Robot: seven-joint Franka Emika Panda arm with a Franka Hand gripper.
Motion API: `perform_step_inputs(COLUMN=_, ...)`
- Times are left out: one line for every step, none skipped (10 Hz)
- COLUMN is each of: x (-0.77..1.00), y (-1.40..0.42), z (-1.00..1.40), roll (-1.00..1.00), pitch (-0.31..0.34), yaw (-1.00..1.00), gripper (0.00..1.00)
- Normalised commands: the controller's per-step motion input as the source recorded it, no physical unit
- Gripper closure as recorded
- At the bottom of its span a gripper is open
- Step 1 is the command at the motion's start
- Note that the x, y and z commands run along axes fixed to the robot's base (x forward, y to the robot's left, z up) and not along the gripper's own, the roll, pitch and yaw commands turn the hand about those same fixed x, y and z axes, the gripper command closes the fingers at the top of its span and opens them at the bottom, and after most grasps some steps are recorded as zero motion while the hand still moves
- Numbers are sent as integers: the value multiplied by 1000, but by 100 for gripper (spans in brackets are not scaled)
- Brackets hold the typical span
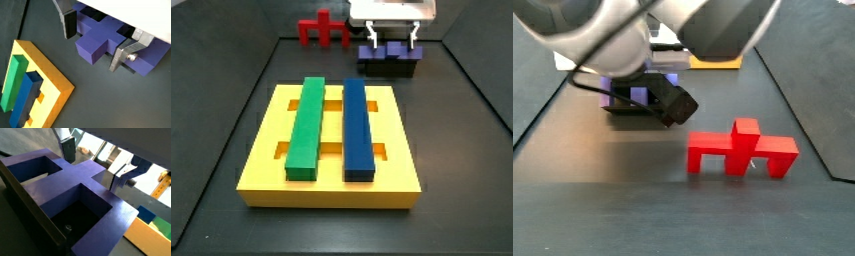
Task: Pick up the purple object. Move up. Place the purple object on the fixture. Regrasp the purple object. Move to above the board. Insert the purple object.
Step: Regrasp the purple object.
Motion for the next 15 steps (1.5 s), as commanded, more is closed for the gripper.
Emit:
perform_step_inputs(x=49, y=0, z=74, roll=329, pitch=0, yaw=49, gripper=0)
perform_step_inputs(x=20, y=0, z=83, roll=340, pitch=0, yaw=57, gripper=0)
perform_step_inputs(x=0, y=0, z=91, roll=386, pitch=0, yaw=63, gripper=0)
perform_step_inputs(x=0, y=0, z=129, roll=431, pitch=0, yaw=63, gripper=0)
perform_step_inputs(x=46, y=0, z=260, roll=423, pitch=14, yaw=11, gripper=0)
perform_step_inputs(x=0, y=0, z=291, roll=471, pitch=29, yaw=11, gripper=0)
perform_step_inputs(x=0, y=0, z=237, roll=577, pitch=51, yaw=34, gripper=0)
perform_step_inputs(x=0, y=-23, z=177, roll=689, pitch=66, yaw=74, gripper=0)
perform_step_inputs(x=0, y=-3, z=157, roll=769, pitch=89, yaw=111, gripper=0)
perform_step_inputs(x=0, y=-31, z=140, roll=929, pitch=143, yaw=143, gripper=0)
perform_step_inputs(x=0, y=-54, z=111, roll=1000, pitch=166, yaw=166, gripper=0)
perform_step_inputs(x=0, y=-74, z=71, roll=1000, pitch=171, yaw=174, gripper=0)
perform_step_inputs(x=0, y=-91, z=57, roll=1000, pitch=209, yaw=177, gripper=0)
perform_step_inputs(x=0, y=-97, z=63, roll=1000, pitch=229, yaw=174, gripper=0)
perform_step_inputs(x=0, y=-94, z=49, roll=1000, pitch=229, yaw=171, gripper=0)
